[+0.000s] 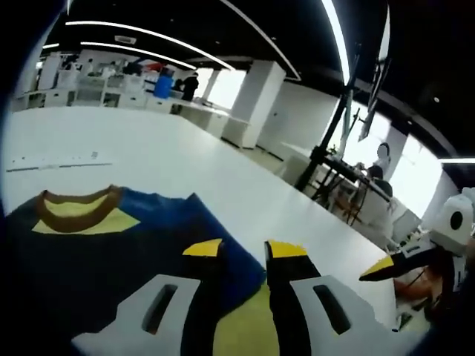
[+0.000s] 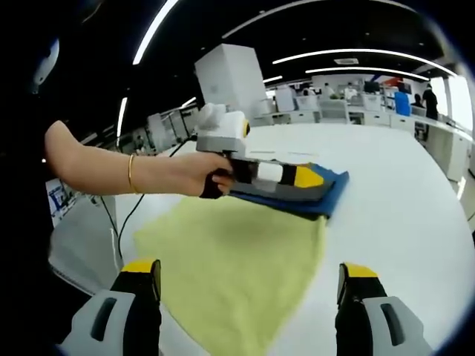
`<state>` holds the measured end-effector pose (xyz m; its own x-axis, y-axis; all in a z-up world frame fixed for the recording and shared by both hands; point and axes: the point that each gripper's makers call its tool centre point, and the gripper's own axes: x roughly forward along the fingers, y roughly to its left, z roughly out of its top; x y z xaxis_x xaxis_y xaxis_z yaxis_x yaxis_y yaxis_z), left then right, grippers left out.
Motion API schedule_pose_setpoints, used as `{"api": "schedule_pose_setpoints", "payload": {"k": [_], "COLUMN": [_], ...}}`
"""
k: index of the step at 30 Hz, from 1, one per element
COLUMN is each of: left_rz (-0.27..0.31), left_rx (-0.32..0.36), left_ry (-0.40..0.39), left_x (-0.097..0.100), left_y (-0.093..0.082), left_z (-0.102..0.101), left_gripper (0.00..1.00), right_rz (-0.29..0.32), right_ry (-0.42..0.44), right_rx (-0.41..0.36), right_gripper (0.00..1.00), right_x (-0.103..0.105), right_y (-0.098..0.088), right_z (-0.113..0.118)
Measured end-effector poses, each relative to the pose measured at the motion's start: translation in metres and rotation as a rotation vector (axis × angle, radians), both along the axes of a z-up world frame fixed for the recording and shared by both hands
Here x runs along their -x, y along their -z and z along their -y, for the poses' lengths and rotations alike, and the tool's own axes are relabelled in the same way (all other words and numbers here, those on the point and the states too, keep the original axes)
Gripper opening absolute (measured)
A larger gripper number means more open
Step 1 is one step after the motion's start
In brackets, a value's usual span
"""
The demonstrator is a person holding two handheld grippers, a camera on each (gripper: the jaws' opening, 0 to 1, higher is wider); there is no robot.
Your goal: Fold the garment on the visible template until the final outline fits inside the template.
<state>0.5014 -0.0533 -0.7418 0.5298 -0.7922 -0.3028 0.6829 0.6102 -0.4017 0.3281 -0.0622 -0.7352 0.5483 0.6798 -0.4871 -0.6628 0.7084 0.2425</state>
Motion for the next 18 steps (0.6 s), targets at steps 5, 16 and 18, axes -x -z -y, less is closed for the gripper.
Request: {"api": "schedule_pose_setpoints", "payload": {"k": [5,16,18], "left_rz": [0.027,0.133,0.151], "left_rx": [0.002,0.003,-0.012], "left_ry": [0.009,0.030,0.027], "left_x": [0.005,0.013,0.014], "left_y": [-0.009,-0.048,-0.052], "left_z": [-0.009,-0.044,-0.051], "left_gripper": [0.37,0.74,0.80], "right_rz": [0.001,0.020,0.020], "right_ry": [-0.034,-0.107,-0.126], "right_rx": [0.011,0.032,0.039], "right_gripper": [0.99,0.99,0.99], "right_x": [0.001,-0.001,0.000], "right_y": [-0.002,-0.012,-0.014], "right_z": [-0.005,-0.017,-0.020]}}
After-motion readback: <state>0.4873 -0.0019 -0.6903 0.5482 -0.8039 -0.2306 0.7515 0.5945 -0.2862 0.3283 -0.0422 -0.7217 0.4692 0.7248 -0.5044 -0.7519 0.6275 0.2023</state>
